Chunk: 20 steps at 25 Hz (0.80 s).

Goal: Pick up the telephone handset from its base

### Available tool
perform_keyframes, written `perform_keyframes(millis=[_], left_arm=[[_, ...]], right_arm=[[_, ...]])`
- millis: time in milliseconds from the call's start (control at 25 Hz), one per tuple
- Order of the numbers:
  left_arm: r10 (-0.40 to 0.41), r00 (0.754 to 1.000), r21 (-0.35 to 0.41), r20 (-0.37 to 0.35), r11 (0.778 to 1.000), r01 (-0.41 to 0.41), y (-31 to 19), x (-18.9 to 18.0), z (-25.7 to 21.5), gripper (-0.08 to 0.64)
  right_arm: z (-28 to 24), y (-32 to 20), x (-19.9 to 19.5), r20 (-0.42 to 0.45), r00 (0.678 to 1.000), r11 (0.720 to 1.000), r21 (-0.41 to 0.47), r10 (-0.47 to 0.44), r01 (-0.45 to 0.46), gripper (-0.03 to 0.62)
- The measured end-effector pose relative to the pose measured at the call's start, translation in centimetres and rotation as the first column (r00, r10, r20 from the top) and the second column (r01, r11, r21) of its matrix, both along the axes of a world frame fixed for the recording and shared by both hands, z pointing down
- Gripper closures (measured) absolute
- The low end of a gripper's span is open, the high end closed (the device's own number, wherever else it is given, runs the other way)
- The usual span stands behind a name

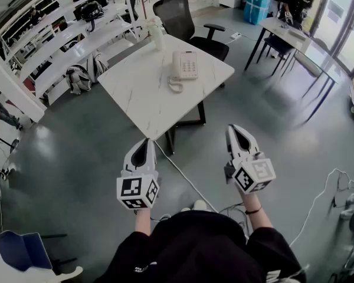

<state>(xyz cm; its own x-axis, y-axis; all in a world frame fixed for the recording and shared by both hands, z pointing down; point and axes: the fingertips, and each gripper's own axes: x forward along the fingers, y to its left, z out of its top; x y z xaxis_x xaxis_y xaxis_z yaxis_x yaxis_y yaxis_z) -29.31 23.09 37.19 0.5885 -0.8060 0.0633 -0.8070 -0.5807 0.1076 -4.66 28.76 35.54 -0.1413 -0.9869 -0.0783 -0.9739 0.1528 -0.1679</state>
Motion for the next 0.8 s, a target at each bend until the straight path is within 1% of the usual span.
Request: perform_keyframes(millis=[520, 800], left_arm=[[-0.046, 0.999, 0.012, -0.005, 0.999, 0.046, -2.4, 0.1, -0.2, 0.560], [-0.051, 0.999, 0.005, 0.002, 0.999, 0.051, -3.2, 2.0, 0.2, 0.560]], right_arm=[[0.2, -2.2, 2.4, 0.026, 1.000, 1.000, 0.006, -0.006, 0.005, 0.601], [1.0, -3.3, 4.5, 0.044, 0.999, 1.000, -0.005, -0.005, 0.005, 0.601]])
